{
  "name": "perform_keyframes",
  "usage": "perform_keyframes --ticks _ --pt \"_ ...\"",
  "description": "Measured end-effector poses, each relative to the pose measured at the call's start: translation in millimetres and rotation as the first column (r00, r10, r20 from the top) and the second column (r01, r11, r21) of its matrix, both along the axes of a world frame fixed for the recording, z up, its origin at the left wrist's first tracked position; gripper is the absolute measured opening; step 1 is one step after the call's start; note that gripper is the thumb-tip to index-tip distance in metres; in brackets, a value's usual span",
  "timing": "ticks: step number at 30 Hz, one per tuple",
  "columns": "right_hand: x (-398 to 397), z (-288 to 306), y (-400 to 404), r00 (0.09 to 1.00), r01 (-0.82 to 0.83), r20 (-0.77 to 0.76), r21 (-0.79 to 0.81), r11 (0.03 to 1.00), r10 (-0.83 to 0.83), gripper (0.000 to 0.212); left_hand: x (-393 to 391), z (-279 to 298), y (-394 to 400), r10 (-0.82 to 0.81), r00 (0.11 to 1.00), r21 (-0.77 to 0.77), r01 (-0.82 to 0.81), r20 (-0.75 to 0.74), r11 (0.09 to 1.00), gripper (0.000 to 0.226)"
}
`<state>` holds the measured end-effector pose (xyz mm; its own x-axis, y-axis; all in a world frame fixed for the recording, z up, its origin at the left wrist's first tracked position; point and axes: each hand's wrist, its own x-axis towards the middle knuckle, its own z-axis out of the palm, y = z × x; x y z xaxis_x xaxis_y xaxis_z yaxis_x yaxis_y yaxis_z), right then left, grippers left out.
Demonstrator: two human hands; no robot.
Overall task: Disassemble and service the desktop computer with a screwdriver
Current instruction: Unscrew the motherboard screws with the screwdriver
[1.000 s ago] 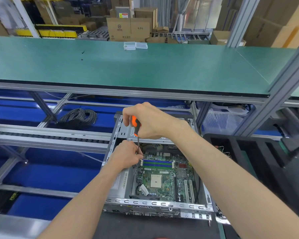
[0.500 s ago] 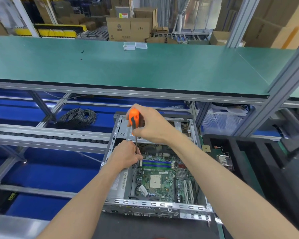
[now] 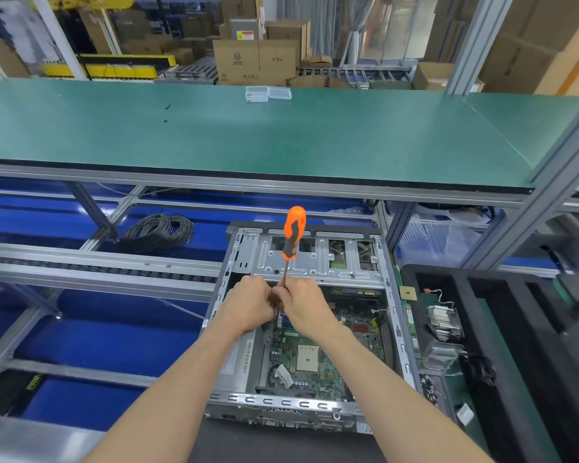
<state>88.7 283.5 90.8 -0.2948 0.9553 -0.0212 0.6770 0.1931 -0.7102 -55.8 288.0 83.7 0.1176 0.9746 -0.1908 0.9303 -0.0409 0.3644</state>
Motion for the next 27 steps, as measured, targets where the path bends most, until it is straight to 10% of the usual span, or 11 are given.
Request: perform_keyframes --ticks 12,18,27 --pt "22.2 16.9 -2.2 0.995 0.015 -0.1 -0.014 1.0 -0.016 0.028 -1.3 -1.2 -5.3 0.044 0.99 0.177 -0.068 0.136 0.982 0.023" --pt "55.7 28.9 -6.9 0.993 0.068 -0.099 0.016 0.998 -0.066 0.029 14.6 -4.8 -16.2 -0.14 0.984 0.296 0.167 -0.111 0.94 0.022" --pt "93.4 32.3 -10.8 0.981 0.165 -0.11 0.063 0.984 -0.158 0.027 81.9 -30.2 -18.0 -0.058 0.998 0.004 0.058 -0.016 0.998 0.039"
